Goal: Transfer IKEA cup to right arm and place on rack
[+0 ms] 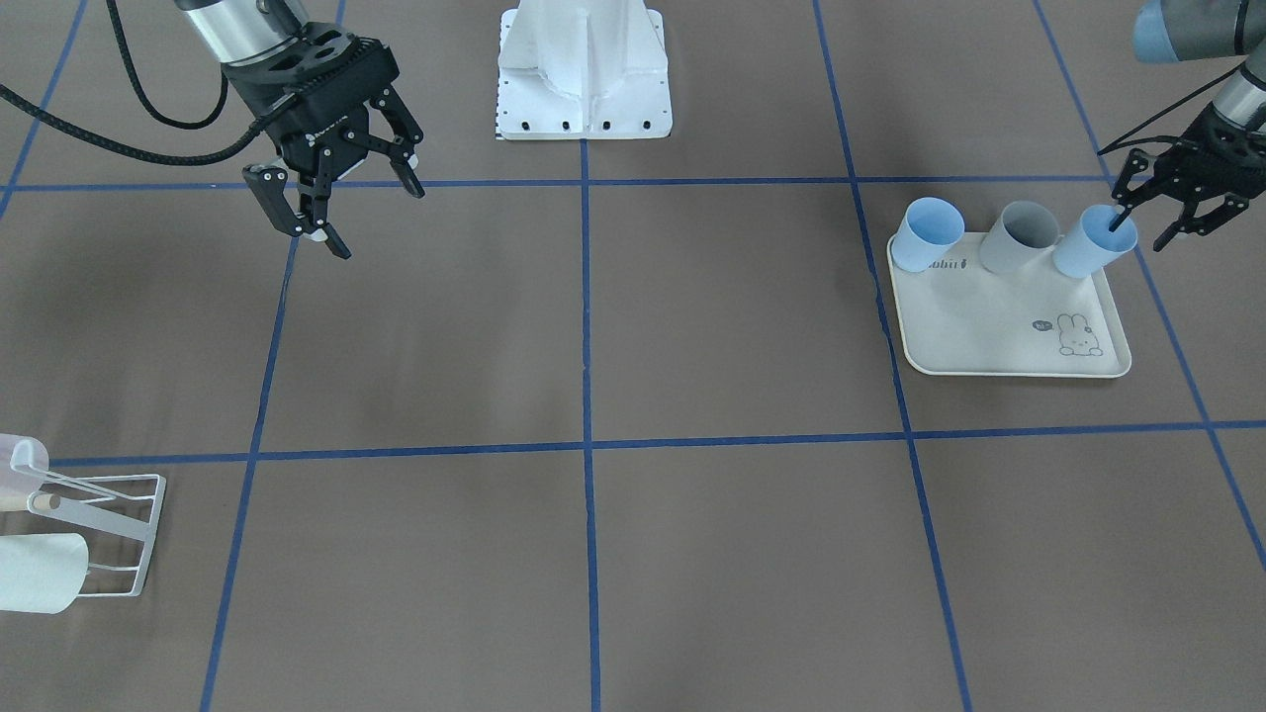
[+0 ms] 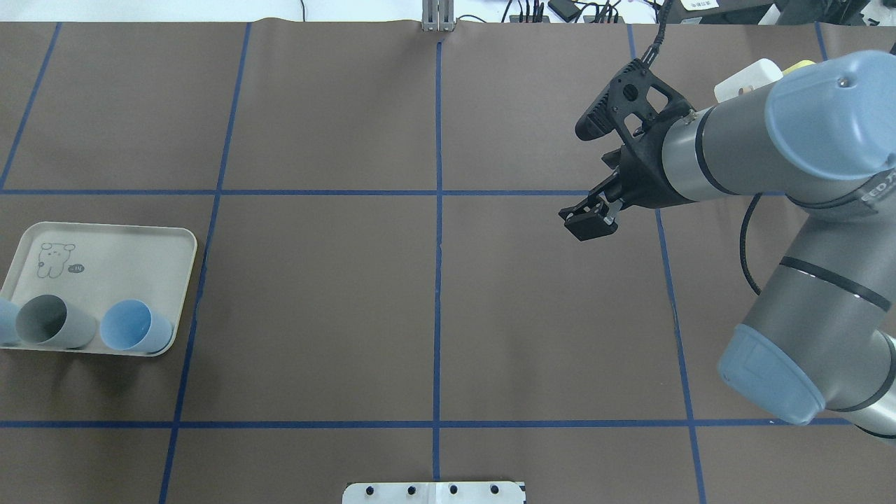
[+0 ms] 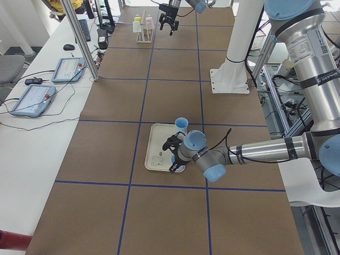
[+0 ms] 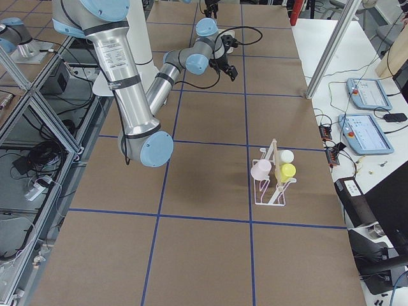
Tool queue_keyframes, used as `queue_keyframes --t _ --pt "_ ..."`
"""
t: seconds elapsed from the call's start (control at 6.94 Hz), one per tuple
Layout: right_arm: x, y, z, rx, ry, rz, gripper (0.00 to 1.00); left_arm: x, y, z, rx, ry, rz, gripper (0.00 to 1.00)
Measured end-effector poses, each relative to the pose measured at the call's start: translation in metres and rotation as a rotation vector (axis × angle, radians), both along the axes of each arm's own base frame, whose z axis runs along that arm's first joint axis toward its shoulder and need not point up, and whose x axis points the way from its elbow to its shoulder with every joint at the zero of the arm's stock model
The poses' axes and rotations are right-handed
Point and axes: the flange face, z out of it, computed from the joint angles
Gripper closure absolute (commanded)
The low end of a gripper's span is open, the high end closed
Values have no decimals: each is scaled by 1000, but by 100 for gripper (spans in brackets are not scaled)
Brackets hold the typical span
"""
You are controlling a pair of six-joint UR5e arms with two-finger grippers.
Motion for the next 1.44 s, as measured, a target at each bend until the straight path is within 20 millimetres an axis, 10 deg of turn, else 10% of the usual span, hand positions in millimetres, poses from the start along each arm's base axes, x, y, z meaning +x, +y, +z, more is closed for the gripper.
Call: queue_keyframes --t 0.29,0.58,1.15,1.44 --pt "0 0 1 -1 1 0 1 0 0 1 6 4 1 58" --pt "0 0 0 1 1 -1 1 1 0 0 8 7 2 80" --pt "0 0 0 3 0 -2 1 2 -2 0 13 10 5 82" --pt "0 0 -1 3 0 -2 1 2 -3 -4 36 22 6 100"
